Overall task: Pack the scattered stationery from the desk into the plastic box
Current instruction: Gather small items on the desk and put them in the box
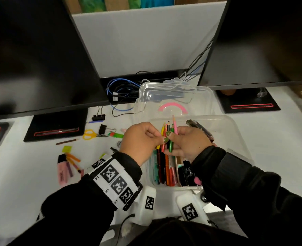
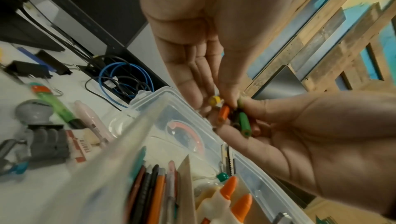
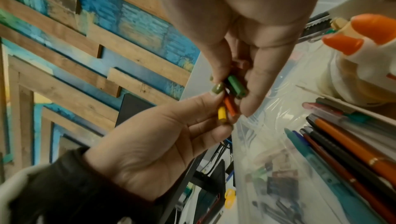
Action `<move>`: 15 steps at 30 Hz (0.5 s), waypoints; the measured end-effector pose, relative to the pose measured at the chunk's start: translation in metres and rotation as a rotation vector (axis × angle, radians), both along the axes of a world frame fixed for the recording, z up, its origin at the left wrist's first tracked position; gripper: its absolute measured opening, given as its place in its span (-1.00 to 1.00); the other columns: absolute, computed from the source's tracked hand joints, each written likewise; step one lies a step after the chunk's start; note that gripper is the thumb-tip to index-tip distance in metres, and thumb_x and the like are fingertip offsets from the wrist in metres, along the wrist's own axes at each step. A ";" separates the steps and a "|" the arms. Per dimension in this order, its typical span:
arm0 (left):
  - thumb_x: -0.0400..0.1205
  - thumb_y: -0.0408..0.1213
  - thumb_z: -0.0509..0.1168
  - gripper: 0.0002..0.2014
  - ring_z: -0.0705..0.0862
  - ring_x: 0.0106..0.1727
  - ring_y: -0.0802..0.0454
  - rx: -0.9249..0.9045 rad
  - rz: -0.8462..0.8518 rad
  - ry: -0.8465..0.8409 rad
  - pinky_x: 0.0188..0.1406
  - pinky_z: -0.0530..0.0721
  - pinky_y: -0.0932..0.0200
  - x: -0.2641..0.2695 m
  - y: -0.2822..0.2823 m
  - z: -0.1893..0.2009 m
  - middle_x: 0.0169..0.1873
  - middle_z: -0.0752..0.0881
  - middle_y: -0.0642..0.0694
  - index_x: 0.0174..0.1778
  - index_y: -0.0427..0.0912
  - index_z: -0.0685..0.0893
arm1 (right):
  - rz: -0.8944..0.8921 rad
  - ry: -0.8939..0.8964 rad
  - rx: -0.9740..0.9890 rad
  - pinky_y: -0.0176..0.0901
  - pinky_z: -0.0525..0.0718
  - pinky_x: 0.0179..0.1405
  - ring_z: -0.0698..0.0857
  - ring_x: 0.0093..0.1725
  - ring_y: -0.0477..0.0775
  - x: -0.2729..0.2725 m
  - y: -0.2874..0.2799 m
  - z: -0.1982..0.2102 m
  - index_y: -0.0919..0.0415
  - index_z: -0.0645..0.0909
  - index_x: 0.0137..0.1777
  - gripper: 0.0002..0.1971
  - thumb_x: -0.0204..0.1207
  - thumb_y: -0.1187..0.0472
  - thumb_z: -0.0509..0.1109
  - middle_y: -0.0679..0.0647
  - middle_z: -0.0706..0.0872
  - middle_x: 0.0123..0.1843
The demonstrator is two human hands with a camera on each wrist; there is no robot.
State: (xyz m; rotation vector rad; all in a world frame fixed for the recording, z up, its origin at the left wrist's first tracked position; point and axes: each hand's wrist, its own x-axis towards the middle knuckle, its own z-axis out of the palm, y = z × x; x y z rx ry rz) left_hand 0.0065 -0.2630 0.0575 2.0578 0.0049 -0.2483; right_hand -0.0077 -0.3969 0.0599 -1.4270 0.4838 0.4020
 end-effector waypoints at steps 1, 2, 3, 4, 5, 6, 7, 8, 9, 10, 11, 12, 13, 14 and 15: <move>0.42 -0.34 0.52 -0.88 0.72 -0.26 -0.05 0.014 0.004 0.005 -0.13 0.75 0.01 -0.002 0.002 -0.003 -0.33 0.73 -0.14 -0.33 -0.08 0.70 | 0.022 0.013 0.008 0.06 0.79 -0.14 0.71 -0.29 0.10 0.001 0.002 -0.002 0.33 0.57 -0.16 -0.88 0.61 0.35 0.29 0.25 0.68 -0.24; 0.42 -0.33 0.52 -0.90 0.69 -0.29 0.02 0.026 0.002 0.003 -0.22 0.73 0.11 -0.004 0.004 -0.005 -0.34 0.73 -0.11 -0.30 -0.10 0.72 | 0.045 0.015 -0.008 0.03 0.78 -0.16 0.69 -0.34 0.06 0.002 0.003 -0.004 0.31 0.56 -0.19 -0.86 0.61 0.35 0.29 0.21 0.66 -0.28; 0.43 -0.33 0.51 -0.91 0.66 -0.33 0.10 0.038 -0.004 -0.002 -0.36 0.67 0.26 -0.006 0.005 -0.007 -0.36 0.72 -0.08 -0.27 -0.11 0.73 | 0.074 0.010 -0.053 0.01 0.76 -0.15 0.68 -0.35 0.04 0.003 0.005 -0.007 0.26 0.55 -0.22 -0.84 0.61 0.37 0.29 0.18 0.65 -0.30; 0.44 -0.34 0.51 -0.92 0.63 -0.36 0.16 0.052 -0.011 -0.005 -0.49 0.57 0.38 -0.008 0.007 -0.010 -0.38 0.71 -0.06 -0.24 -0.12 0.73 | 0.103 0.002 -0.109 0.01 0.75 -0.11 0.67 -0.35 0.03 0.003 0.006 -0.010 0.20 0.56 -0.25 -0.81 0.60 0.38 0.30 0.13 0.65 -0.30; 0.44 -0.35 0.50 -0.91 0.61 -0.39 0.19 0.057 -0.013 -0.005 -0.57 0.48 0.44 -0.009 0.009 -0.012 -0.38 0.71 -0.05 -0.23 -0.13 0.72 | 0.130 -0.004 -0.156 0.02 0.73 -0.08 0.66 -0.33 0.02 0.003 0.008 -0.013 0.15 0.56 -0.26 -0.79 0.59 0.38 0.31 0.09 0.66 -0.30; 0.44 -0.36 0.50 -0.90 0.60 -0.41 0.21 0.057 -0.014 -0.006 -0.58 0.45 0.44 -0.009 0.010 -0.014 -0.39 0.71 -0.06 -0.23 -0.13 0.71 | 0.153 -0.004 -0.177 0.03 0.72 -0.05 0.66 -0.31 0.02 0.004 0.009 -0.014 0.11 0.57 -0.27 -0.78 0.57 0.39 0.32 0.07 0.66 -0.29; 0.44 -0.36 0.50 -0.89 0.60 -0.42 0.22 0.057 -0.015 -0.008 -0.57 0.45 0.42 -0.009 0.011 -0.016 -0.39 0.72 -0.06 -0.25 -0.12 0.70 | 0.172 0.006 -0.182 0.03 0.72 -0.03 0.66 -0.30 0.02 0.005 0.009 -0.016 0.10 0.57 -0.27 -0.77 0.56 0.39 0.33 0.06 0.66 -0.28; 0.43 -0.37 0.50 -0.87 0.59 -0.43 0.23 0.061 -0.018 -0.012 -0.53 0.48 0.40 -0.009 0.012 -0.018 -0.40 0.72 -0.04 -0.28 -0.09 0.68 | 0.190 0.020 -0.188 0.01 0.72 -0.05 0.66 -0.31 0.01 0.006 0.009 -0.017 0.10 0.58 -0.27 -0.77 0.55 0.40 0.34 0.06 0.66 -0.29; 0.42 -0.38 0.50 -0.84 0.59 -0.44 0.23 0.070 -0.030 -0.017 -0.49 0.52 0.39 -0.008 0.013 -0.019 -0.42 0.71 -0.03 -0.31 -0.07 0.65 | 0.203 0.038 -0.198 -0.05 0.73 -0.11 0.66 -0.32 0.00 0.008 0.010 -0.017 0.10 0.58 -0.28 -0.77 0.55 0.40 0.35 0.05 0.66 -0.30; 0.41 -0.38 0.51 -0.81 0.58 -0.43 0.23 0.082 -0.048 -0.024 -0.44 0.55 0.40 -0.007 0.014 -0.021 -0.44 0.69 -0.02 -0.34 -0.05 0.63 | 0.216 0.049 -0.214 -0.13 0.72 -0.20 0.65 -0.35 -0.02 0.009 0.010 -0.016 0.10 0.58 -0.28 -0.77 0.54 0.40 0.36 0.04 0.65 -0.31; 0.40 -0.39 0.51 -0.79 0.58 -0.43 0.23 0.094 -0.074 -0.032 -0.39 0.54 0.42 -0.005 0.015 -0.022 -0.44 0.68 -0.03 -0.35 -0.04 0.62 | 0.232 0.061 -0.232 -0.21 0.71 -0.30 0.64 -0.38 -0.06 0.009 0.010 -0.017 0.09 0.58 -0.28 -0.78 0.54 0.39 0.37 0.02 0.64 -0.32; 0.39 -0.39 0.52 -0.79 0.57 -0.42 0.22 0.102 -0.103 -0.038 -0.38 0.52 0.45 -0.004 0.016 -0.023 -0.44 0.67 -0.04 -0.35 -0.05 0.61 | 0.248 0.077 -0.248 -0.28 0.69 -0.40 0.63 -0.41 -0.08 0.010 0.010 -0.016 0.10 0.58 -0.27 -0.79 0.54 0.39 0.37 0.01 0.63 -0.34; 0.38 -0.39 0.52 -0.79 0.57 -0.42 0.22 0.105 -0.138 -0.040 -0.37 0.51 0.46 -0.003 0.018 -0.024 -0.44 0.67 -0.05 -0.33 -0.07 0.61 | 0.257 0.096 -0.256 -0.32 0.68 -0.47 0.61 -0.43 -0.10 0.011 0.010 -0.016 0.12 0.58 -0.25 -0.80 0.54 0.40 0.37 0.00 0.62 -0.35; 0.38 -0.38 0.53 -0.80 0.56 -0.42 0.24 0.103 -0.172 -0.040 -0.36 0.51 0.47 -0.001 0.019 -0.025 -0.43 0.67 -0.04 -0.32 -0.09 0.62 | 0.258 0.109 -0.260 -0.35 0.66 -0.51 0.61 -0.44 -0.10 0.012 0.010 -0.017 0.14 0.57 -0.22 -0.82 0.54 0.40 0.36 0.00 0.61 -0.35; 0.37 -0.38 0.53 -0.81 0.55 -0.42 0.26 0.101 -0.210 -0.040 -0.34 0.51 0.45 0.001 0.021 -0.026 -0.43 0.66 -0.01 -0.29 -0.11 0.62 | 0.263 0.129 -0.259 -0.35 0.66 -0.52 0.61 -0.43 -0.09 0.013 0.010 -0.019 0.16 0.57 -0.20 -0.84 0.54 0.41 0.36 0.02 0.61 -0.35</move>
